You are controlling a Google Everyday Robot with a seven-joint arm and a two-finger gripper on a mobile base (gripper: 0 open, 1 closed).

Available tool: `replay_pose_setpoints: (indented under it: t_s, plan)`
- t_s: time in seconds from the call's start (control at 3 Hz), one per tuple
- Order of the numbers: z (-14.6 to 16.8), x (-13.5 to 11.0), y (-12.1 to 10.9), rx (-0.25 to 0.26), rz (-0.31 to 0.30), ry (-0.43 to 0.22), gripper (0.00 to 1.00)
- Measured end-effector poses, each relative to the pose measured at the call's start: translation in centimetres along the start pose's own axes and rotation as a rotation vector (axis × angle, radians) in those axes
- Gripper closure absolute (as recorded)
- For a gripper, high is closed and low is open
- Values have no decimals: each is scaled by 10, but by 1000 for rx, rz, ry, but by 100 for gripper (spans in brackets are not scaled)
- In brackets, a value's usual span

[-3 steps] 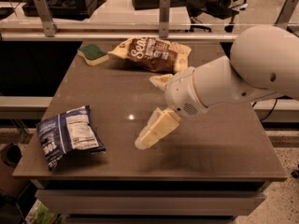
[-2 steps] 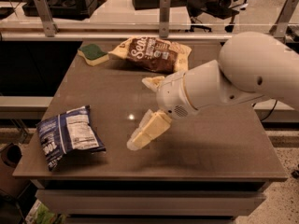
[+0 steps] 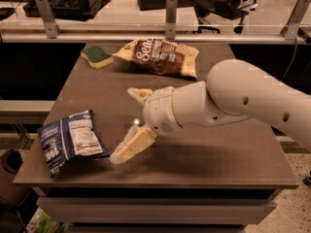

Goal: Pick blue chip bag

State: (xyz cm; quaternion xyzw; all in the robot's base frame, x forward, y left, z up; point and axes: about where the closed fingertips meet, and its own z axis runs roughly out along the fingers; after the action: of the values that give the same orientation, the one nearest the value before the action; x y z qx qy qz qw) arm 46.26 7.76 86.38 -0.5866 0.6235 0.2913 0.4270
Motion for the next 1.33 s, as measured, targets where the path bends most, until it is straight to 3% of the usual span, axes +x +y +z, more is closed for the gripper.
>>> replay_pose_setpoints:
  t_s: [0.67, 1.0, 1.33]
  plan:
    - [39, -25, 23, -56, -34, -51, 0]
    - [59, -21, 41, -79, -21, -34, 0]
    - [78, -14, 49, -95, -20, 9, 19]
